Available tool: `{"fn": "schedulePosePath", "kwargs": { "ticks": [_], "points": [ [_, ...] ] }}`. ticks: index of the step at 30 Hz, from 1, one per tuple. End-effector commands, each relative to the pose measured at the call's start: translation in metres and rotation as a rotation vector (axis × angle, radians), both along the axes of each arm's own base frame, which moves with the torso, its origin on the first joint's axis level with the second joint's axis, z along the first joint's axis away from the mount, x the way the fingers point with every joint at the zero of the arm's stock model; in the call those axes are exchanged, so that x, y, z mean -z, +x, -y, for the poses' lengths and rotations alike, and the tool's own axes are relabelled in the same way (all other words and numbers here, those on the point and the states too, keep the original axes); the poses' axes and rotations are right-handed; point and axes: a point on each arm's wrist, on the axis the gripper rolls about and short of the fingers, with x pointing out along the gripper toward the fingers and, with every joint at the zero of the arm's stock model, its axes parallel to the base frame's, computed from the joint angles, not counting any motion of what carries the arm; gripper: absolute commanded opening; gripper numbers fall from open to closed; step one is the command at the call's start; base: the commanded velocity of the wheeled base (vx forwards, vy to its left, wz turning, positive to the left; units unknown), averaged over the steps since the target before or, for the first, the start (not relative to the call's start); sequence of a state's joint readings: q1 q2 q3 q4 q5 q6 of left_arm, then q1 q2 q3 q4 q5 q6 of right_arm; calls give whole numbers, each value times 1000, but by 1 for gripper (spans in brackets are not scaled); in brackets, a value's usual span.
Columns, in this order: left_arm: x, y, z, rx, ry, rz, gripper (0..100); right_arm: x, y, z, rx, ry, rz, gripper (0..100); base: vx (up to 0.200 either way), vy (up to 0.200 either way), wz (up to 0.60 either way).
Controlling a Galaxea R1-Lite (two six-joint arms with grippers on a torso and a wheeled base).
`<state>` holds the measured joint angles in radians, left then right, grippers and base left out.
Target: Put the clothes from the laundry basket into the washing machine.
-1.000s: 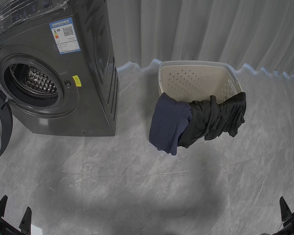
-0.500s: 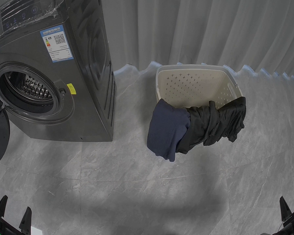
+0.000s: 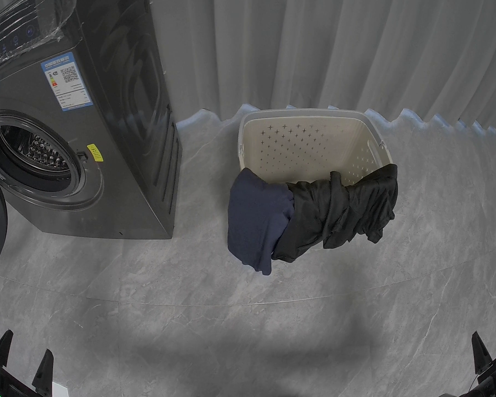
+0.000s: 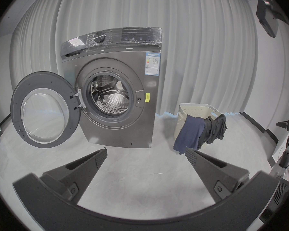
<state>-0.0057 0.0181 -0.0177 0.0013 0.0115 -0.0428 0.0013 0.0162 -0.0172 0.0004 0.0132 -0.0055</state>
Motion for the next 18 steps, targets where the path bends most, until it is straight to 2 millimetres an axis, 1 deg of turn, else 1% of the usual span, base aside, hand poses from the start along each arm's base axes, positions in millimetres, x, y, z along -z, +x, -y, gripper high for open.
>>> {"fn": "schedulePosePath", "kwargs": {
  "ticks": [1, 8, 14, 18],
  "points": [
    [5, 0, 0, 0, 0, -3, 100, 5, 0, 0, -1, -1, 1, 100, 0, 0, 0],
    [5, 0, 0, 0, -2, -3, 100, 5, 0, 0, -1, -1, -1, 100, 0, 0, 0],
    [5, 0, 0, 0, -2, -3, 100, 5, 0, 0, -1, -1, 1, 100, 200, 0, 0],
    [5, 0, 0, 0, -2, -3, 100, 5, 0, 0, -1, -1, 1, 100, 0, 0, 0]
  ]
}}
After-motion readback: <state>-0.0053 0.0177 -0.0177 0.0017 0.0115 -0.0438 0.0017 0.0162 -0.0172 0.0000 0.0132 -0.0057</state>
